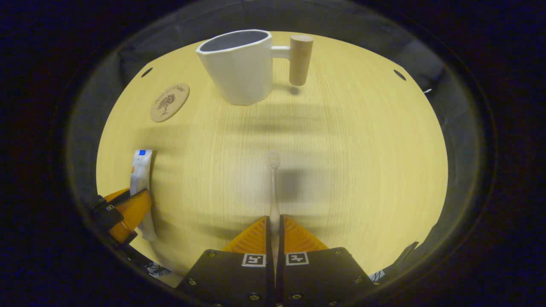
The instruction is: Put the toothbrush and toothpaste on the desktop into the cup, then pick up the cup and place it on the coaster on the desktop.
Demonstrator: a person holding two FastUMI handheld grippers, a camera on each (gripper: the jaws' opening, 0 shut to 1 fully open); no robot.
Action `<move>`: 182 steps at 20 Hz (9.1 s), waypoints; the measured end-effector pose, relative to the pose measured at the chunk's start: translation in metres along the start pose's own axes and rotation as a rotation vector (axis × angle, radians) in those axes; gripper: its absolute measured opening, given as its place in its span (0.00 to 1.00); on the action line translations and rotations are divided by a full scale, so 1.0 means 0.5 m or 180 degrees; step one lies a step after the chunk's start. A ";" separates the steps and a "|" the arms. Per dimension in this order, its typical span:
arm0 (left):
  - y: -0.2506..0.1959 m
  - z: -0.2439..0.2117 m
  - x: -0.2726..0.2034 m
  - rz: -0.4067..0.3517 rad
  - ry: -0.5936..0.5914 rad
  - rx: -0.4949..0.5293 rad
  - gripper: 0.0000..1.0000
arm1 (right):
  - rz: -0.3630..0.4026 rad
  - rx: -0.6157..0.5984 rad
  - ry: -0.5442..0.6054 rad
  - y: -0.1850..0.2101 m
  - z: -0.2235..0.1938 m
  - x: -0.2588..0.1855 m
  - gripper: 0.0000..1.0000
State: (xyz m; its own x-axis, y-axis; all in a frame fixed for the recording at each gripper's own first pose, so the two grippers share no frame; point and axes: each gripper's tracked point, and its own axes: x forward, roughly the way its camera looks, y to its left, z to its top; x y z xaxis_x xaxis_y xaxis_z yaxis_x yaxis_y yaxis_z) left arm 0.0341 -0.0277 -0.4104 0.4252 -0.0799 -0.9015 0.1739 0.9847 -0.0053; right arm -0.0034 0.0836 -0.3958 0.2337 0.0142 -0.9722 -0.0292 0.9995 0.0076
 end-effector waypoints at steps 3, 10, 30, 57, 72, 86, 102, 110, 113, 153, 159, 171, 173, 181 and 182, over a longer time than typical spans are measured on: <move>0.003 -0.001 -0.006 -0.0027 -0.0025 -0.0028 0.17 | 0.0069 0.0075 -0.0019 0.001 0.001 0.000 0.02; 0.012 0.002 -0.034 -0.0072 -0.0109 -0.0168 0.17 | 0.0284 0.0300 -0.0316 0.001 0.042 -0.068 0.02; 0.106 -0.010 -0.179 -0.0036 -0.0320 -0.0390 0.16 | 0.0630 0.0636 -0.1613 0.051 0.445 -0.243 0.02; 0.198 -0.075 -0.251 0.0300 -0.0320 -0.0871 0.17 | 0.0639 0.0418 -0.2232 0.087 0.537 -0.187 0.05; 0.166 -0.009 -0.300 0.0169 -0.0752 -0.1002 0.17 | 0.0807 0.0143 -0.2180 0.056 0.407 -0.273 0.17; -0.046 0.304 -0.302 -0.0580 -0.1374 -0.0532 0.16 | 0.0781 0.0500 -0.1609 -0.094 0.088 -0.221 0.17; -0.262 0.583 -0.207 -0.1118 -0.1716 -0.0635 0.16 | 0.0549 0.1133 -0.1372 -0.304 0.023 -0.190 0.17; -0.273 0.642 -0.155 -0.1047 -0.1928 -0.0928 0.16 | 0.0564 0.1108 -0.1200 -0.341 0.011 -0.173 0.17; -0.277 0.647 -0.132 -0.0902 -0.1971 -0.0960 0.16 | 0.0550 0.1071 -0.1167 -0.357 0.008 -0.175 0.17; -0.094 0.359 -0.329 -0.0548 -0.2021 -0.0378 0.76 | 0.0688 -0.0096 -0.1382 -0.196 0.183 -0.207 0.17; -0.059 0.261 -0.324 -0.0516 -0.1816 -0.0380 0.76 | 0.0638 -0.0709 -0.1180 -0.163 0.259 -0.174 0.21; 0.006 0.104 -0.286 -0.0372 -0.1429 -0.0507 0.76 | 0.0399 -0.1950 -0.0741 -0.129 0.358 -0.124 0.43; 0.013 0.082 -0.276 -0.0352 -0.1357 -0.0542 0.77 | 0.0427 -0.2149 -0.0661 -0.106 0.371 -0.120 0.44; 0.063 0.053 -0.258 -0.0208 -0.1240 -0.0719 0.77 | 0.0455 -0.2464 -0.0490 -0.058 0.414 -0.081 0.44; 0.071 0.049 -0.262 -0.0185 -0.1234 -0.0747 0.77 | 0.0457 -0.2489 -0.0460 -0.052 0.414 -0.072 0.44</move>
State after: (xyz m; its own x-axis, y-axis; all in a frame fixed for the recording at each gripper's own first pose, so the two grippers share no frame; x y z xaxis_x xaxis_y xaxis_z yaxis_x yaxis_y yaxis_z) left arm 0.0060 0.0139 -0.2820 0.7296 -0.1440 -0.6685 0.0205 0.9817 -0.1892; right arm 0.1901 0.0623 -0.3125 0.2977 0.1979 -0.9339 -0.7274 0.6806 -0.0877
